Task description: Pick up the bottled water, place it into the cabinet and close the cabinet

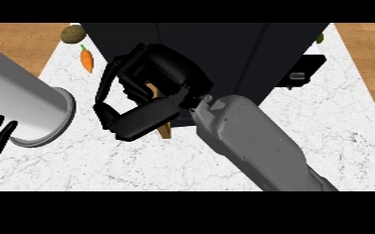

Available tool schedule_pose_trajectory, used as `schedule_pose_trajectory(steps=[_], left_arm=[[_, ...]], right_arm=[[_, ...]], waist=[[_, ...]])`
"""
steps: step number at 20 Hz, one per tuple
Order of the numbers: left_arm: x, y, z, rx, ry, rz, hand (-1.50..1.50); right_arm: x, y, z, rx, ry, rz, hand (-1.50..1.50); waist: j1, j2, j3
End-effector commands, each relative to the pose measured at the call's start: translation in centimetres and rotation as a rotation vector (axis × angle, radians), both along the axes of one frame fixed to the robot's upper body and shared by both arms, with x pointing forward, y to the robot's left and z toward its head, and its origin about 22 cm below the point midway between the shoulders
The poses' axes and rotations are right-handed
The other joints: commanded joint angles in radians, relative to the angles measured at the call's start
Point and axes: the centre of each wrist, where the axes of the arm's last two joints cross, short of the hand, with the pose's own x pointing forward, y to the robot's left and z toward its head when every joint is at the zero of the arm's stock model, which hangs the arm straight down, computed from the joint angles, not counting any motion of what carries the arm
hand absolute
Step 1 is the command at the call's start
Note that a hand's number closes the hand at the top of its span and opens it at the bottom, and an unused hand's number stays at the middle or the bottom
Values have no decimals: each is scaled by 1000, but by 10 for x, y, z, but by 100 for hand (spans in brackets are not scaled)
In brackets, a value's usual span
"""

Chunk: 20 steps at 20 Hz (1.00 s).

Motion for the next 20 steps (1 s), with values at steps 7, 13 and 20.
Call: schedule_pose_trajectory(steps=[7, 13, 20], left_arm=[[-14, -3, 10, 3, -9, 6, -150], [-9, -10, 18, -3, 2, -9, -150], [-5, -15, 26, 4, -7, -14, -150]], right_arm=[[60, -64, 1, -32, -46, -358, 150], [69, -71, -1, -25, -96, -417, -150], [76, -74, 3, -22, -102, -411, -150]], waist=[[-21, 20, 12], [-32, 23, 12], [-37, 24, 12]])
